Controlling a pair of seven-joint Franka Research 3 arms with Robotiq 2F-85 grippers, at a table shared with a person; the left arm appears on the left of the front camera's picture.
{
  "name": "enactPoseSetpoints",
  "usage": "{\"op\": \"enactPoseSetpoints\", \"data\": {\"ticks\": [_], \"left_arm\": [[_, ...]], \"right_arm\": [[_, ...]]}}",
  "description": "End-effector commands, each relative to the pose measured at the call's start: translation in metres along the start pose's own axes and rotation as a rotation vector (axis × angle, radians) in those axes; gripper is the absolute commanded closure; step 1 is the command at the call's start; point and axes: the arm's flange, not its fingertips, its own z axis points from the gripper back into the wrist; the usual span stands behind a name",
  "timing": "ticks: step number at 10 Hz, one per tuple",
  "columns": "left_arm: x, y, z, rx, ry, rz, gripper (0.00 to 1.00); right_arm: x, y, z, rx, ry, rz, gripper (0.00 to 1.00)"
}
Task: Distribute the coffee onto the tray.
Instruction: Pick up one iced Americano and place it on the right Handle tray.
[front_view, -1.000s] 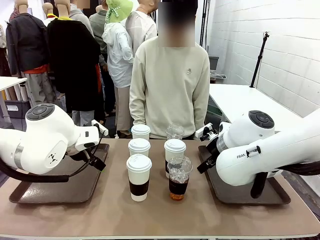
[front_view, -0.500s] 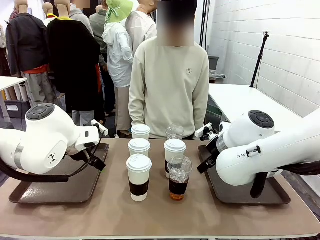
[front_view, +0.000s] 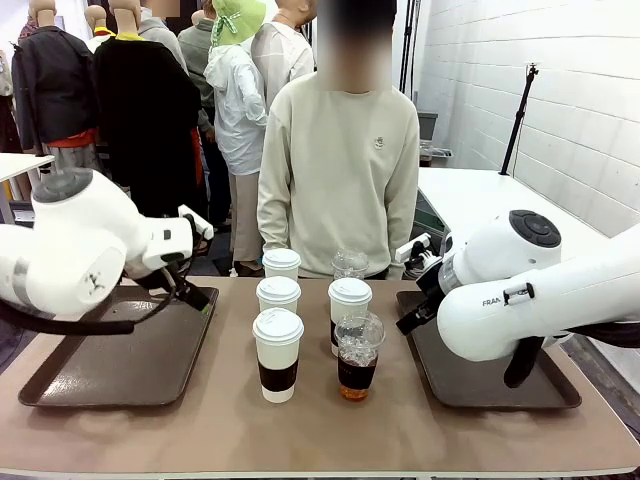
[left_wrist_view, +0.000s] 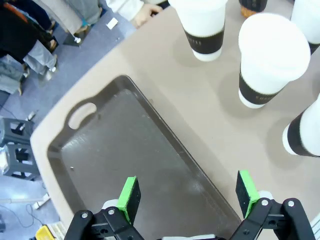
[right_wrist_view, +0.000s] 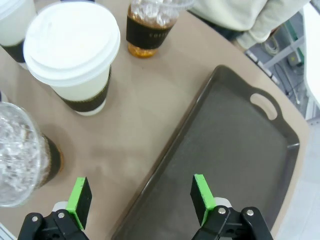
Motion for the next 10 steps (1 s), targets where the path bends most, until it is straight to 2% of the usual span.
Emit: {"op": "enactPoseSetpoints", "data": {"ticks": [1, 4, 7, 9, 10], "left_arm": [[0.012, 0.011, 0.027, 0.0, 0.023, -0.048, 0.0], [0.016, 0.02, 0.042, -0.02, 0.009, -0.037, 0.0], [-0.006, 0.033, 0.038, -0.046, -0.061, 0.016, 0.0], [-0.024, 0.044, 0.033, -0.129, -0.116, 0.041, 0.0], [-0.032, 0.051, 0.03, -0.209, -0.148, 0.073, 0.0]], "right_arm": [[-0.005, -0.007, 0.019, 0.049, -0.025, 0.022, 0.0], [0.005, -0.01, 0.053, 0.046, -0.071, 0.028, 0.0], [-0.002, -0.025, 0.087, 0.09, -0.163, -0.012, 0.0], [-0.013, -0.041, 0.103, 0.134, -0.232, -0.071, 0.0], [-0.022, -0.048, 0.103, 0.182, -0.258, -0.105, 0.0]]}}
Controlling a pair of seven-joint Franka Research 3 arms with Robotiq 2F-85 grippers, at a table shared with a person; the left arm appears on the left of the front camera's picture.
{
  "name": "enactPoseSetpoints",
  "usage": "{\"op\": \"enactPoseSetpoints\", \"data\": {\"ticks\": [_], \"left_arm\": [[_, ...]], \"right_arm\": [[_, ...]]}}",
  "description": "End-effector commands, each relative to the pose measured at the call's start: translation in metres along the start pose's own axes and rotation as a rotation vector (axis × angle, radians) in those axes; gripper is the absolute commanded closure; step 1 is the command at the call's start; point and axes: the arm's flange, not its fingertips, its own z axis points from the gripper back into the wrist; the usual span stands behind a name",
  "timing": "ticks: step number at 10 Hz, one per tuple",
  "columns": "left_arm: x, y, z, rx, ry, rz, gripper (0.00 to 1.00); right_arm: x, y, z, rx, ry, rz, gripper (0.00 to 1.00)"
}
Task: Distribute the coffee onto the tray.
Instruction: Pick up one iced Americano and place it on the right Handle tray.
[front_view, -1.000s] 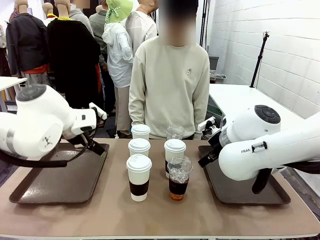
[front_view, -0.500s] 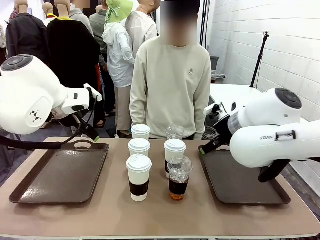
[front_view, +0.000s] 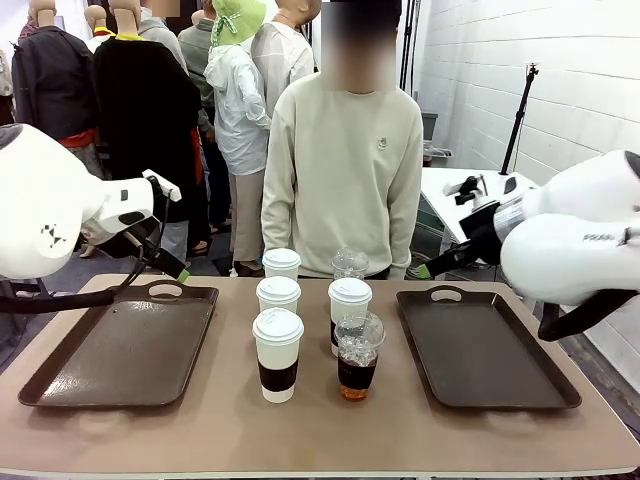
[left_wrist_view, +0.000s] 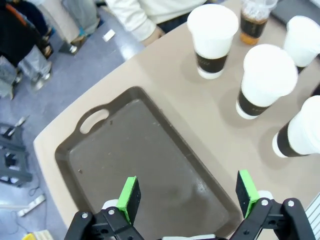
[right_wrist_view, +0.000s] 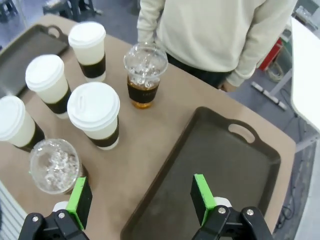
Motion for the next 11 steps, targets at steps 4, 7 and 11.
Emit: {"op": "enactPoseSetpoints", "data": {"ticks": [4, 7, 11], "left_arm": [[-0.049, 0.023, -0.001, -0.188, -0.146, 0.108, 0.0], [-0.063, 0.029, -0.005, -0.187, -0.202, 0.123, 0.0], [-0.072, 0.029, -0.014, -0.242, -0.262, 0.182, 0.0]], "right_arm": [[-0.077, -0.028, -0.006, 0.233, -0.089, -0.099, 0.0], [-0.086, -0.038, -0.006, 0.287, -0.129, -0.152, 0.0], [-0.079, -0.041, -0.006, 0.321, -0.149, -0.18, 0.0]]}}
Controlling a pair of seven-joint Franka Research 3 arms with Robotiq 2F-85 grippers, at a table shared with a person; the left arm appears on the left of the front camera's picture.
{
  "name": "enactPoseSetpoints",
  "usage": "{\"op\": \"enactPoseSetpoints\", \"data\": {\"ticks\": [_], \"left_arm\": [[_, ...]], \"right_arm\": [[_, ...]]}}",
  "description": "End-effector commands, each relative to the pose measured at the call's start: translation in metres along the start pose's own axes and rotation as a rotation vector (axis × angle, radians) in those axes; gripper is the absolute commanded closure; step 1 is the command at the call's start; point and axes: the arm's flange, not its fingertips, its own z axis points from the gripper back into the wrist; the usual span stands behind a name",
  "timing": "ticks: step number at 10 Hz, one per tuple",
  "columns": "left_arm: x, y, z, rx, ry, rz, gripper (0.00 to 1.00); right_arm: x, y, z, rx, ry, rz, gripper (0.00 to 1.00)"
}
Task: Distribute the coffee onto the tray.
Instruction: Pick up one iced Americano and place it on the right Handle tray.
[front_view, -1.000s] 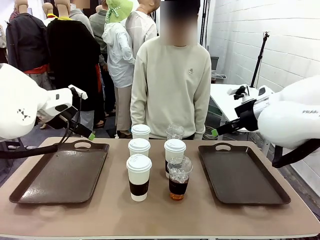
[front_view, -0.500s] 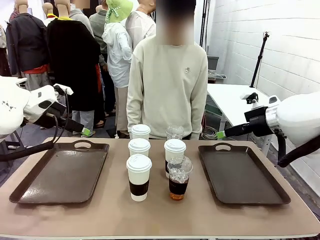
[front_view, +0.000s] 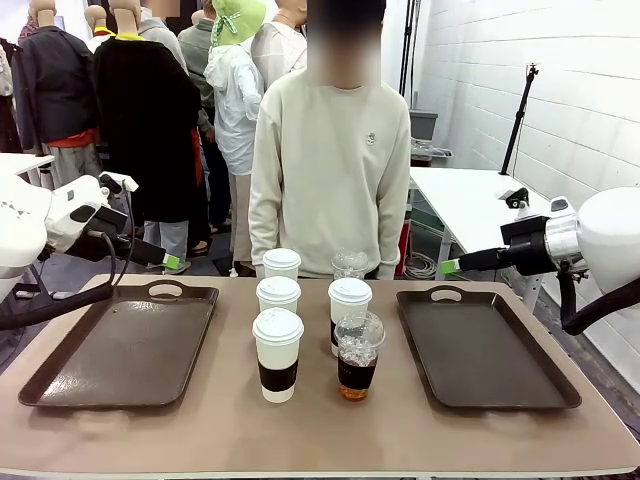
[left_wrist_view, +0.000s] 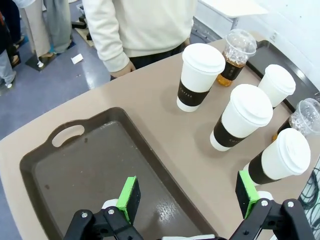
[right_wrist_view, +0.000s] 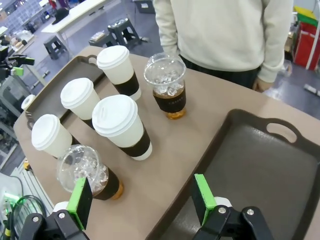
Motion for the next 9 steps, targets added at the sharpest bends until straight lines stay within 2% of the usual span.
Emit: {"op": "enactPoseSetpoints", "data": {"ticks": [1, 2, 3, 9], "left_arm": [[-0.039, -0.016, -0.001, -0.005, -0.052, 0.007, 0.0], [0.0, 0.0, 0.0, 0.0, 0.0, 0.0, 0.0], [0.0, 0.0, 0.0, 0.0, 0.0, 0.0, 0.0], [0.0, 0.0, 0.0, 0.0, 0.0, 0.0, 0.0]], "right_arm": [[-0.041, 0.021, -0.004, 0.023, -0.001, -0.001, 0.0], [-0.039, 0.018, -0.007, -0.04, 0.011, -0.048, 0.0], [0.0, 0.002, -0.001, 0.006, 0.001, 0.003, 0.0], [0.0, 0.002, -0.001, 0.006, 0.001, 0.003, 0.0]]}}
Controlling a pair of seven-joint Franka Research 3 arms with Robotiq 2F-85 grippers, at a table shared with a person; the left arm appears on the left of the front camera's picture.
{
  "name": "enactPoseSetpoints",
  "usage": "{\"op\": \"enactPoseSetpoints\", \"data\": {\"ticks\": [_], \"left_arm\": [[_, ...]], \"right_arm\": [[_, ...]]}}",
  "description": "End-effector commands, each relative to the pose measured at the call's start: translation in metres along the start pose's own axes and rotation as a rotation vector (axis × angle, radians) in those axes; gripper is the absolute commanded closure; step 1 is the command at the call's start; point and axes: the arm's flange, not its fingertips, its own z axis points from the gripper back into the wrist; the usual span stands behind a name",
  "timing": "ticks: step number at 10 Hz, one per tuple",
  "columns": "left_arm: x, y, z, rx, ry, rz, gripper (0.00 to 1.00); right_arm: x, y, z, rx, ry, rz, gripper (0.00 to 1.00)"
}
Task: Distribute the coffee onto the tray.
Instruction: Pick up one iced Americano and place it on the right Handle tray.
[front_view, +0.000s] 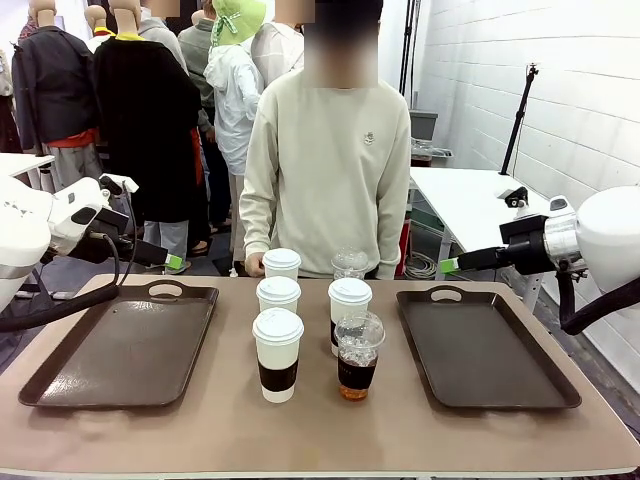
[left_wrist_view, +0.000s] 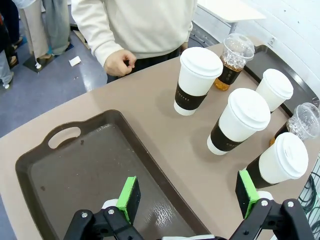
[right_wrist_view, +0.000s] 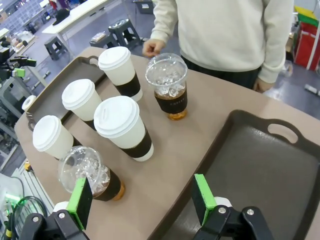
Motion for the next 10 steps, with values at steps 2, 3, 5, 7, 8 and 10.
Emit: {"op": "enactPoseSetpoints", "data": {"ticks": [2, 3, 5, 7, 8, 10], "left_arm": [[0.002, 0.001, 0.002, 0.006, 0.014, -0.011, 0.0], [0.002, 0.001, 0.002, 0.006, 0.014, -0.011, 0.0], [0.002, 0.001, 0.002, 0.006, 0.014, -0.011, 0.0], [0.002, 0.001, 0.002, 0.006, 0.014, -0.011, 0.0], [0.002, 0.001, 0.002, 0.006, 0.014, -0.011, 0.0], [0.002, 0.001, 0.002, 0.006, 0.014, -0.011, 0.0]], "right_arm": [[-0.001, 0.0, -0.001, 0.006, 0.002, 0.007, 0.0], [-0.001, 0.0, -0.001, 0.006, 0.002, 0.007, 0.0], [0.0, 0.0, 0.0, 0.0, 0.0, 0.0, 0.0], [-0.013, 0.007, -0.006, 0.12, -0.044, 0.231, 0.0], [-0.019, 0.007, -0.012, 0.136, -0.04, 0.278, 0.0], [-0.025, 0.007, -0.022, 0.153, -0.029, 0.359, 0.0]]}}
